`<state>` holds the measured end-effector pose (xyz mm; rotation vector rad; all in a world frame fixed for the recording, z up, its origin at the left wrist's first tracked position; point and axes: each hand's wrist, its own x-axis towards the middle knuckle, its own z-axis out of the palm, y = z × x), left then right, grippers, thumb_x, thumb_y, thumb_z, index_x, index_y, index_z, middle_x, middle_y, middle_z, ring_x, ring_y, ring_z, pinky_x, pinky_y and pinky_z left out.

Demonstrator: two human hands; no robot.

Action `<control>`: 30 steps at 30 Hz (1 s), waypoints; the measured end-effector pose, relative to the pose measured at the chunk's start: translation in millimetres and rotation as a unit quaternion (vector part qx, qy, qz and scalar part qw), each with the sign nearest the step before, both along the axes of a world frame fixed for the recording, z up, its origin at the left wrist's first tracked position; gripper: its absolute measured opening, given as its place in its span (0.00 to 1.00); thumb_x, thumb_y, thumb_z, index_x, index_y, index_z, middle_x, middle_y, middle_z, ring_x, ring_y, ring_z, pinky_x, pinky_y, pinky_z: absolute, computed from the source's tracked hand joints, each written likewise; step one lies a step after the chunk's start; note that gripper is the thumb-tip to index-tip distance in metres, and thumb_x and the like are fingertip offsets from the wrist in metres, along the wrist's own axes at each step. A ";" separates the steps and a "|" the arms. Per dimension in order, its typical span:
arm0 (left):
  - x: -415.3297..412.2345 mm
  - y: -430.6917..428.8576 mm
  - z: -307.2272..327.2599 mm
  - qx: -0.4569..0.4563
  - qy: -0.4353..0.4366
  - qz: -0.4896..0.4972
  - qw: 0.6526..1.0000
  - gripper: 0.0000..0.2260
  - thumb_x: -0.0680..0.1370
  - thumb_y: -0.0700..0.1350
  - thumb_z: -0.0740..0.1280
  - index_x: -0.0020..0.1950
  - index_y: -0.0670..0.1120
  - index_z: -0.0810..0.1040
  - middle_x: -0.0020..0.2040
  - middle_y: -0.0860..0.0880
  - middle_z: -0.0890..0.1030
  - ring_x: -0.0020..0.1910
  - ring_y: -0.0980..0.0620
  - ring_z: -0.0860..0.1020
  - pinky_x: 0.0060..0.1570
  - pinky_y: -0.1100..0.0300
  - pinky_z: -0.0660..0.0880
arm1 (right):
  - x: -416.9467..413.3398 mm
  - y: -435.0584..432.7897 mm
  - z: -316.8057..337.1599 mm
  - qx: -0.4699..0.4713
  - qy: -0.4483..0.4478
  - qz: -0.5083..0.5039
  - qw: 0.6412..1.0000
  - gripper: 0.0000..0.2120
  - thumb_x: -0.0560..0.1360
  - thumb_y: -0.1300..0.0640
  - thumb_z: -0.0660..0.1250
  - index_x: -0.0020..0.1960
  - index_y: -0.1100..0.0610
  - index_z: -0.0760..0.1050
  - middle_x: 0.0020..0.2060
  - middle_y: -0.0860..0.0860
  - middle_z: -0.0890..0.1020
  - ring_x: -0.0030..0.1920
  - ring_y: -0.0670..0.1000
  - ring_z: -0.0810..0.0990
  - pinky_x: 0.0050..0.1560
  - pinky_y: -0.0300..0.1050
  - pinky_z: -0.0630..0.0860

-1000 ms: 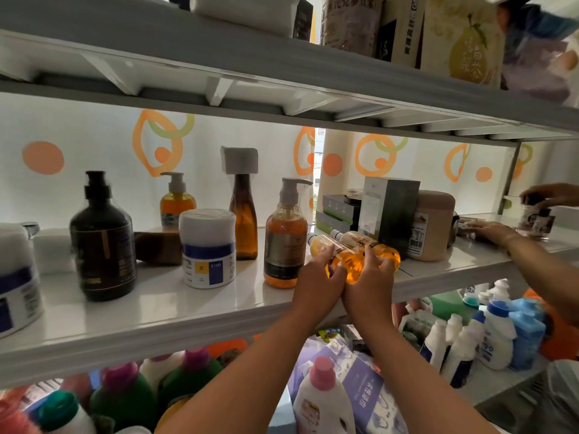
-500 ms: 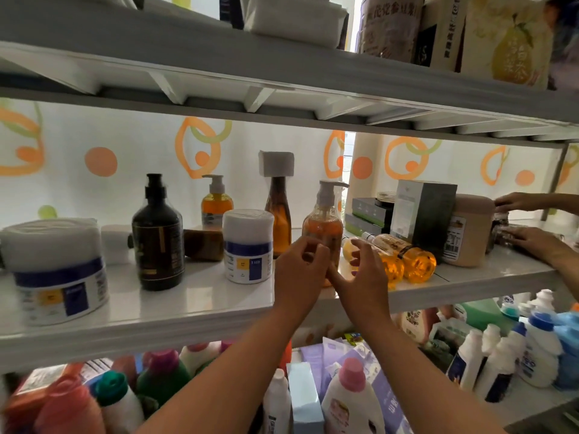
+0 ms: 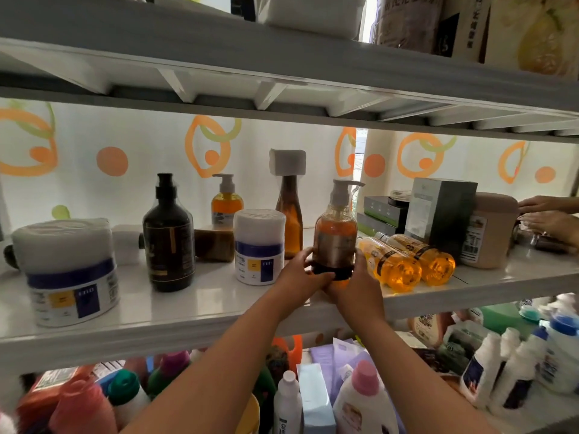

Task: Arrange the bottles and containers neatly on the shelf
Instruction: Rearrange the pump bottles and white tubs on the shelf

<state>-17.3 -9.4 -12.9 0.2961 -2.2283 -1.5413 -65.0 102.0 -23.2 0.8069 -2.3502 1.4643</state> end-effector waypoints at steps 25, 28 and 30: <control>9.3 -2.2 -0.9 0.008 0.026 -0.023 0.999 0.21 0.76 0.46 0.67 0.68 0.51 0.68 0.61 0.49 0.77 0.58 0.51 0.76 0.58 0.56 0.75 | -8.2 5.9 -9.3 -0.025 0.029 -0.015 0.999 0.32 0.65 0.53 0.75 0.66 0.57 0.66 0.53 0.54 0.78 0.46 0.49 0.75 0.35 0.25 0.64; 9.3 -2.5 -1.0 -0.002 0.016 -0.029 0.999 0.20 0.77 0.46 0.67 0.68 0.52 0.68 0.61 0.49 0.77 0.59 0.52 0.76 0.60 0.53 0.75 | -10.6 7.2 -10.1 -0.028 0.033 -0.018 0.999 0.32 0.65 0.53 0.75 0.65 0.57 0.67 0.53 0.54 0.79 0.48 0.50 0.76 0.36 0.26 0.65; 9.8 -2.1 -0.6 -0.004 0.012 -0.032 0.999 0.20 0.77 0.46 0.67 0.69 0.52 0.68 0.61 0.50 0.77 0.59 0.52 0.76 0.60 0.53 0.75 | -11.5 7.8 -10.6 -0.027 0.035 -0.016 0.999 0.32 0.65 0.53 0.75 0.65 0.57 0.67 0.53 0.54 0.79 0.47 0.49 0.75 0.36 0.25 0.65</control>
